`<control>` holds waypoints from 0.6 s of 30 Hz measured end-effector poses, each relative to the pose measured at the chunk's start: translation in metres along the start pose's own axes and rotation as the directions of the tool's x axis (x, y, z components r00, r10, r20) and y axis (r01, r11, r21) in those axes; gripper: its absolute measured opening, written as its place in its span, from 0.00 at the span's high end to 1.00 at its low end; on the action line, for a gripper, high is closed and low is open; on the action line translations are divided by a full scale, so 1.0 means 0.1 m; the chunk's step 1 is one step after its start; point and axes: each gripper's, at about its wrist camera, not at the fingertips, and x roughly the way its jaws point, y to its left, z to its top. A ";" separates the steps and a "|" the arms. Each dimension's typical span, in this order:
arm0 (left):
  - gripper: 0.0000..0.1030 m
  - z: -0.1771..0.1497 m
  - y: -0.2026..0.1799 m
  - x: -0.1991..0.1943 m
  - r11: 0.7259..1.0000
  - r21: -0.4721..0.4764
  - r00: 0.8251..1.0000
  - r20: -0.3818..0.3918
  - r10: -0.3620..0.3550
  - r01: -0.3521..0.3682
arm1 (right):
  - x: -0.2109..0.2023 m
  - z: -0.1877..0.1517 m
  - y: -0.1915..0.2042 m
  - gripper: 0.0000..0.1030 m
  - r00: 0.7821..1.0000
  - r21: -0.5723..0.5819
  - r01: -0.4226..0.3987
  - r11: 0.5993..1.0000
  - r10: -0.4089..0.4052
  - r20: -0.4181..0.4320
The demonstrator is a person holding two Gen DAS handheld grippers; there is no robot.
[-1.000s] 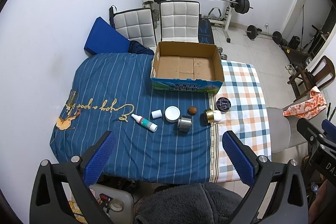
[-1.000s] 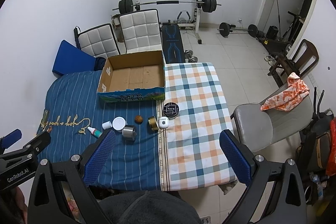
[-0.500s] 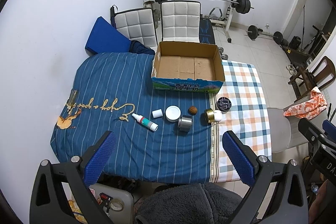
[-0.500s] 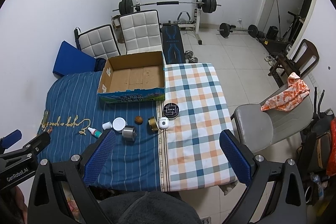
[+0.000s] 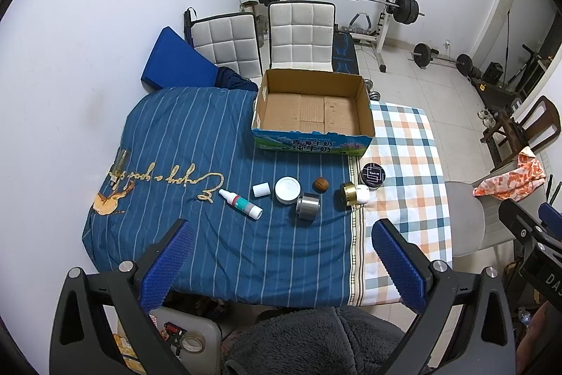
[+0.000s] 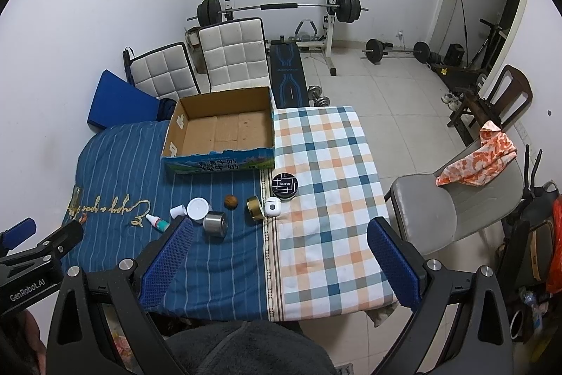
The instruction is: Organize rigid objects
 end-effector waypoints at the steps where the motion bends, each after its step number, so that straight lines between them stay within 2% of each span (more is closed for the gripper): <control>1: 0.00 0.00 0.01 0.00 1.000 -0.002 1.000 -0.001 -0.003 0.003 | -0.01 0.00 0.00 0.02 1.000 0.001 -0.002 1.000 0.002 0.000; 6: 0.00 -0.02 0.00 0.07 1.000 -0.014 1.000 -0.007 -0.011 0.011 | 0.06 -0.03 0.01 0.02 1.000 0.003 -0.012 1.000 0.012 -0.006; 10: 0.00 0.05 0.05 0.35 1.000 -0.028 0.999 -0.035 -0.008 0.007 | 0.32 0.02 -0.03 0.02 0.998 0.013 -0.016 1.000 0.017 -0.053; 14: 0.00 0.14 0.12 0.80 0.999 -0.039 0.996 -0.087 0.015 -0.018 | 0.83 0.07 -0.06 0.02 0.992 0.011 -0.012 1.000 0.013 -0.126; 18: 0.00 0.21 0.14 1.56 0.998 -0.056 0.980 -0.195 0.028 -0.040 | 1.63 0.06 -0.07 0.02 0.974 -0.006 -0.014 1.000 0.012 -0.226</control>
